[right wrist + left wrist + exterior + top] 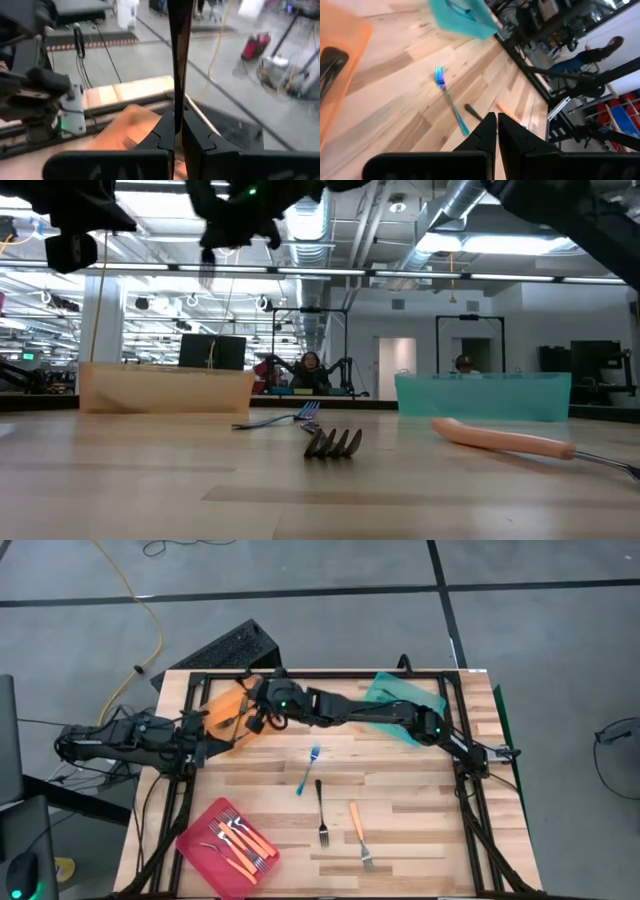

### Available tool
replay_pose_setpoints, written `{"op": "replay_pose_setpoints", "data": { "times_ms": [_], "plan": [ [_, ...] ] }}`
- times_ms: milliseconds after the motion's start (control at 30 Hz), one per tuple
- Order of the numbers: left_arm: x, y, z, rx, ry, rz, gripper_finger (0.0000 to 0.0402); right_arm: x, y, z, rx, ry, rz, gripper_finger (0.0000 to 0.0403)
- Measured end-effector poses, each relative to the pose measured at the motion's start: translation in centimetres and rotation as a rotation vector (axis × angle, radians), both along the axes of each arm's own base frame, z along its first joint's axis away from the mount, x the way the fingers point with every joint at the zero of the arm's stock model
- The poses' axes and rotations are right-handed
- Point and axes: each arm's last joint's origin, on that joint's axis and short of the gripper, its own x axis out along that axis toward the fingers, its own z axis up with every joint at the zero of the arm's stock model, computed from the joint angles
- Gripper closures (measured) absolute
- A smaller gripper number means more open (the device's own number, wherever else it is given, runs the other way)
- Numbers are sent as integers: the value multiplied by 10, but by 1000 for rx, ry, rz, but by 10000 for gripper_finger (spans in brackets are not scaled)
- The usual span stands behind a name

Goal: Sort silverware by color (type)
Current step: Put the black fork into the orange bin

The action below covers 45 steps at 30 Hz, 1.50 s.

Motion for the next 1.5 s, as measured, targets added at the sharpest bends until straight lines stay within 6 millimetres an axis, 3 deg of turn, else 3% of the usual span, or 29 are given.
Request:
{"op": "replay_pose_setpoints", "data": {
  "times_ms": [467, 900, 1067, 1400, 1500],
  "plan": [
    [-5, 0, -9, -31, 104, 0, 401, 32, 13, -84, -351, 291, -96, 368],
    [-7, 0, -13, -44, 144, 9, 401, 46, 5, -133, -582, 503, -109, 368],
    [-7, 0, -14, -43, 156, 10, 401, 48, -1, -138, -701, 577, -92, 368],
    [-8, 1, -14, -32, 160, 29, 401, 48, 0, -139, -699, 571, -55, 368],
    [-8, 1, -14, -28, 165, 35, 401, 51, 1, -156, -693, 593, -51, 368]
  ]
}}
